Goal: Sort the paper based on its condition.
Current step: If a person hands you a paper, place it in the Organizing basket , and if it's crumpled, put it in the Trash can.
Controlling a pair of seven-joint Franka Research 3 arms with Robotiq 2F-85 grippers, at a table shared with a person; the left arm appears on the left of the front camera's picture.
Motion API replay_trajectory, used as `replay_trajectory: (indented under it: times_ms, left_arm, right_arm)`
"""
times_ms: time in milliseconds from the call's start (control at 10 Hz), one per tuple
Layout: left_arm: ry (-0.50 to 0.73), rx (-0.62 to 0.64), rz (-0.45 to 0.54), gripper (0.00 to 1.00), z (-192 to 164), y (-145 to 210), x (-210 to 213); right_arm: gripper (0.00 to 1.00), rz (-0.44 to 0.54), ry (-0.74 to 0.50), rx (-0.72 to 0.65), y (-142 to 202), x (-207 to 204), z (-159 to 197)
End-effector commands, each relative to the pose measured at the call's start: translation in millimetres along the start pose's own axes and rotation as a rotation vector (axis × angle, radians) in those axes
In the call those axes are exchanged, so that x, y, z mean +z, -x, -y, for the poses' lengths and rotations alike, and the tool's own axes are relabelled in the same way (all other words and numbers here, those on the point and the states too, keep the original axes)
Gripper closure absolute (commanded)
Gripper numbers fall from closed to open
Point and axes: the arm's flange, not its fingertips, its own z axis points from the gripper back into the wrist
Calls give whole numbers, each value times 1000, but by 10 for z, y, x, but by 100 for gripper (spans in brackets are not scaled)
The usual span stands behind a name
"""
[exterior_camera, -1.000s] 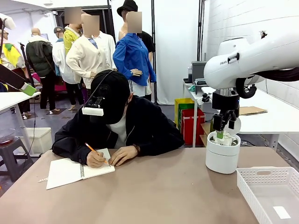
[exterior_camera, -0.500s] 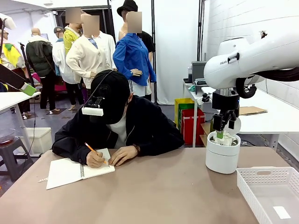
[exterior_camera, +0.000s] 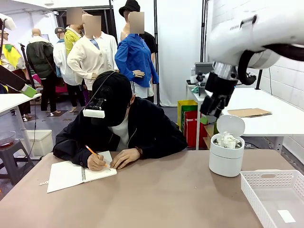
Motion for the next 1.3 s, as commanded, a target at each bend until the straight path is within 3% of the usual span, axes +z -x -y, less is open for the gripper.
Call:
replay_trajectory:
  times_ms: [0,300,500,1200]
  left_arm:
    - [0,2,0,0,4,-1,4]
    - [0,2,0,0,4,-1,4]
    - [0,2,0,0,4,-1,4]
    - [0,2,0,0,4,-1,4]
  right_arm:
    - [0,110,-76,38,-90,86,-29]
    - [0,307,-54,123,-277,432,-407]
    - [0,366,-8,132,-422,631,-606]
    - [0,372,-34,120,-587,867,-868]
